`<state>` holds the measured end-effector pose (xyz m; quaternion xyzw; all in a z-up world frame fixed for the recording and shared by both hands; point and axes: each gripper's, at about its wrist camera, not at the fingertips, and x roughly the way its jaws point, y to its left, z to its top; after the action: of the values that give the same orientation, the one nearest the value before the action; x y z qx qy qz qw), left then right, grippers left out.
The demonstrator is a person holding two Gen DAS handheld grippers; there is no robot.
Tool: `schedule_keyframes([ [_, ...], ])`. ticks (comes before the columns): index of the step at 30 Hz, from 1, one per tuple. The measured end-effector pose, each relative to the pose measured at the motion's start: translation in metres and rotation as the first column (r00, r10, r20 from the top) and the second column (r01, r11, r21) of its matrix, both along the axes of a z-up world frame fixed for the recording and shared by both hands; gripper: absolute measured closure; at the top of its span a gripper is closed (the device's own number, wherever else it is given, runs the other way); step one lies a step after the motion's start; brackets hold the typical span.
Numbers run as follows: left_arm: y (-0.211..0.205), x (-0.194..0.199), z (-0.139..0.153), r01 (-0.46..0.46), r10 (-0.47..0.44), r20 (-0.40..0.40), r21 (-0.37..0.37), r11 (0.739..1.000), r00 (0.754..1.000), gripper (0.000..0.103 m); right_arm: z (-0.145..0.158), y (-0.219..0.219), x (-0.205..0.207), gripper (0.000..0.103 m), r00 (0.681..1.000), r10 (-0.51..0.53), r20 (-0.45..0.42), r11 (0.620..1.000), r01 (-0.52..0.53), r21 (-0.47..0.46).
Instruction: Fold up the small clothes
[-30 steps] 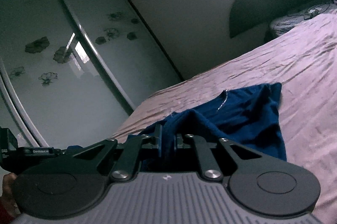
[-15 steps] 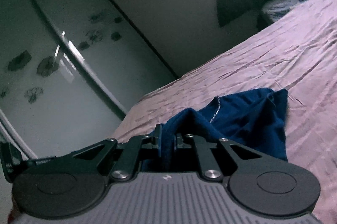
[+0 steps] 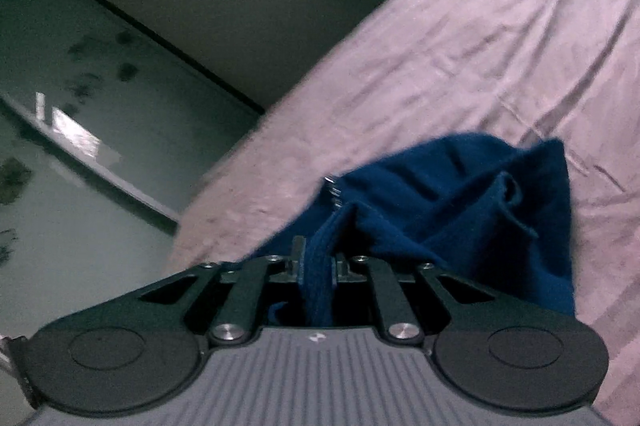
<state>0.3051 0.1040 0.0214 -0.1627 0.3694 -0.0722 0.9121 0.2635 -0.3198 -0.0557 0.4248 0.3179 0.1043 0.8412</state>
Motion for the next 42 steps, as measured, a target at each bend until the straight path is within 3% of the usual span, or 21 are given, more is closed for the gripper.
schedule_keyframes([
  [2, 0.001, -0.01, 0.01, -0.047, 0.043, 0.055, 0.075, 0.996, 0.998, 0.057, 0.004, -0.004, -0.001, 0.084, 1.0, 0.007, 0.022, 1.0, -0.007, 0.009],
  [4, -0.003, -0.02, 0.019, -0.046, 0.031, 0.093, 0.16, 0.986, 0.995, 0.055, 0.012, -0.009, -0.007, 0.06, 0.998, 0.001, 0.061, 1.0, -0.002, 0.012],
  [6, -0.008, -0.03, 0.026, -0.004, -0.02, 0.119, 0.205, 0.979, 0.993, 0.052, 0.023, -0.014, -0.019, 0.014, 0.992, -0.033, 0.118, 0.999, 0.033, 0.003],
  [7, -0.012, -0.034, 0.028, 0.028, -0.058, 0.129, 0.226, 0.974, 0.99, 0.052, 0.029, -0.014, -0.025, 0.01, 0.987, -0.053, 0.152, 0.998, 0.055, -0.011],
  [9, -0.025, -0.039, 0.029, 0.099, -0.139, 0.128, 0.278, 0.955, 0.982, 0.051, 0.041, -0.016, -0.034, 0.01, 0.978, -0.076, 0.196, 0.995, 0.086, -0.044],
  [11, -0.042, -0.039, 0.025, 0.183, -0.234, 0.117, 0.337, 0.923, 0.965, 0.048, 0.047, -0.013, -0.038, 0.01, 0.972, -0.035, 0.233, 0.997, 0.05, -0.06],
  [14, -0.063, -0.035, 0.012, 0.24, -0.303, 0.088, 0.422, 0.874, 0.949, 0.043, 0.048, 0.012, -0.026, 0.011, 0.961, 0.179, 0.21, 0.981, -0.158, -0.116],
  [16, -0.067, -0.029, -0.003, 0.235, -0.288, 0.054, 0.445, 0.864, 0.956, 0.043, 0.041, 0.031, -0.017, 0.011, 0.954, 0.26, 0.148, 0.958, -0.236, -0.161],
  [18, -0.061, -0.025, -0.015, 0.216, -0.245, 0.01, 0.436, 0.874, 0.97, 0.043, 0.03, 0.044, -0.005, 0.011, 0.954, 0.291, 0.071, 0.939, -0.27, -0.213],
  [21, -0.039, -0.036, -0.017, 0.177, -0.191, -0.003, 0.392, 0.903, 0.982, 0.044, 0.021, 0.04, 0.001, 0.012, 0.977, 0.21, 0.024, 0.936, -0.194, -0.295],
  [26, -0.003, -0.077, -0.002, 0.107, -0.133, 0.051, 0.349, 0.931, 0.99, 0.034, 0.049, 0.036, -0.032, 0.011, 0.984, 0.141, 0.113, 0.921, -0.089, -0.38],
  [29, 0.021, -0.097, -0.001, 0.106, -0.117, 0.035, 0.243, 0.964, 0.992, 0.032, 0.056, 0.035, -0.052, 0.011, 0.977, 0.146, 0.154, 0.915, -0.074, -0.397],
  [34, 0.047, -0.118, -0.007, 0.137, -0.139, 0.017, 0.094, 0.986, 0.99, 0.039, 0.051, 0.014, -0.087, 0.011, 0.984, 0.08, 0.158, 0.927, -0.015, -0.376],
  [37, 0.046, -0.122, -0.011, 0.174, -0.175, 0.017, 0.063, 0.983, 0.984, 0.043, 0.048, 0.005, -0.105, 0.011, 0.986, 0.068, 0.15, 0.935, -0.01, -0.354],
  [42, 0.034, -0.121, -0.026, 0.196, -0.195, -0.023, 0.057, 0.979, 0.98, 0.066, 0.032, 0.005, -0.124, 0.011, 0.99, 0.086, 0.115, 0.921, -0.035, -0.388],
])
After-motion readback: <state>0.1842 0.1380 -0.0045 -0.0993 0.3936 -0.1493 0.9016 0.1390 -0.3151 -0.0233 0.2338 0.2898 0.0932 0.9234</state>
